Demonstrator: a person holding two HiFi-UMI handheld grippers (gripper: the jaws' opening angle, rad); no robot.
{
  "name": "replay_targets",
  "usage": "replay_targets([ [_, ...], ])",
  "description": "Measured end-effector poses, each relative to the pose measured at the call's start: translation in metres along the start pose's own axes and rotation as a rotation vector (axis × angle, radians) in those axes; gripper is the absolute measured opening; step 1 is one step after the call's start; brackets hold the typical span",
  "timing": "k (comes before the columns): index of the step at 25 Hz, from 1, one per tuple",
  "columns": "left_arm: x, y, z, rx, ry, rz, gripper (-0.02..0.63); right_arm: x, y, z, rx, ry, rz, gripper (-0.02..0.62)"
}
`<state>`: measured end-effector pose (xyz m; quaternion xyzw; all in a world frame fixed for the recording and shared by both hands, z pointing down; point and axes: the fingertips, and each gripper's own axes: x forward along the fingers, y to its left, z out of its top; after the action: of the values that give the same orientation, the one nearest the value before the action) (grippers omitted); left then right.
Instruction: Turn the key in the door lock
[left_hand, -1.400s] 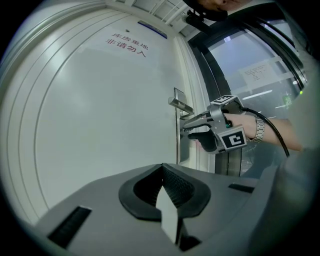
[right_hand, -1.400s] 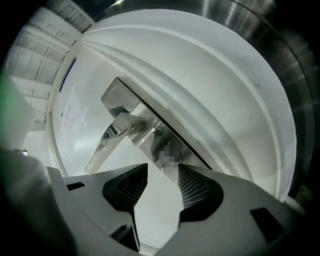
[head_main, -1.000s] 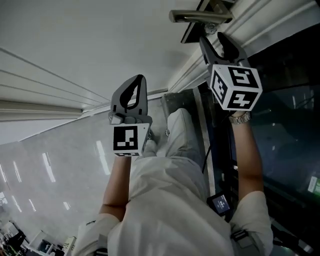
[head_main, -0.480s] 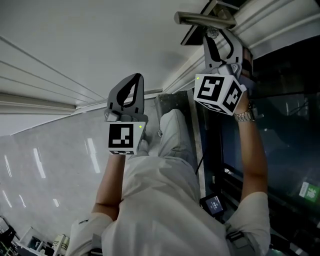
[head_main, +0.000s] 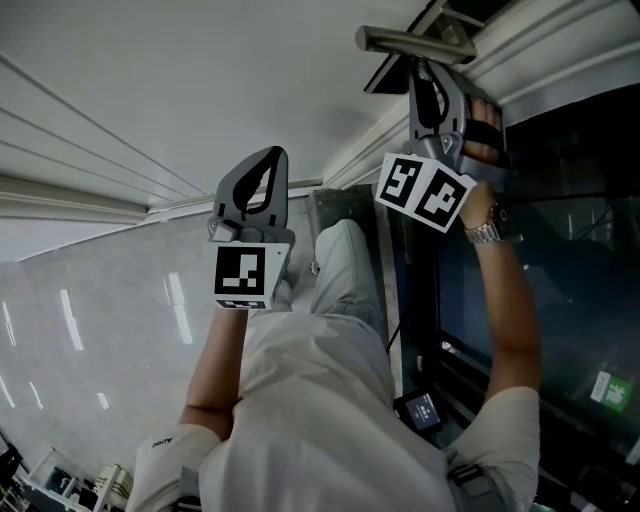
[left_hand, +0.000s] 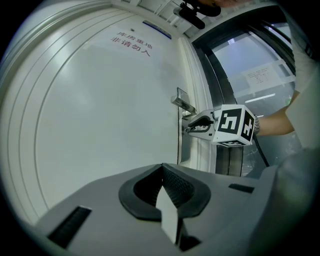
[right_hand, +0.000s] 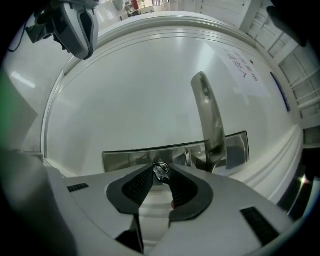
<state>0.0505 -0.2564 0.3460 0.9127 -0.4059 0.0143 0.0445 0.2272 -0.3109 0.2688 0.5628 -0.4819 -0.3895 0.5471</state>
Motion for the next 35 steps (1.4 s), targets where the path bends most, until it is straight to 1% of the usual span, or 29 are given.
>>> replay_targets([
  [4,0.0007,-0.0012,-0.0006,0.001,0.001,-0.002,0.008,0.0023,-0.0002,-0.0002,0.004,0.010,-0.018,0.095],
  [6,0.0005,-0.0022,-0.0006,0.002,0.002,-0.003,0.008,0.0022,-0.0004,0.0002,0.024,0.009,-0.027,0.091],
  [12,-0.0006,-0.0004,-0.0013,-0.002,0.003,0.007,0.008,0.0020,-0.0017,0.0006,0.123,-0.001,-0.041,0.080],
  [15,-0.0014,0.0011,-0.0020,-0.003,0.005,0.013,0.008,0.0017,-0.0024,0.0000,0.150,-0.004,-0.048,0.078],
  [23,-0.0001,0.0010,-0.0006,-0.006,-0.003,0.011,0.008,0.0027,-0.0030,0.0000,0.260,-0.010,-0.038,0.071],
  [26,0.0000,0.0018,-0.0015,-0.005,0.001,0.013,0.008,0.0035,-0.0042,-0.0003,0.318,-0.019,-0.038,0.054],
  [35,-0.0010,0.0009,-0.0016,-0.008,0.002,0.006,0.008,0.0030,-0.0053,0.0001,0.330,-0.010,-0.045,0.049],
])
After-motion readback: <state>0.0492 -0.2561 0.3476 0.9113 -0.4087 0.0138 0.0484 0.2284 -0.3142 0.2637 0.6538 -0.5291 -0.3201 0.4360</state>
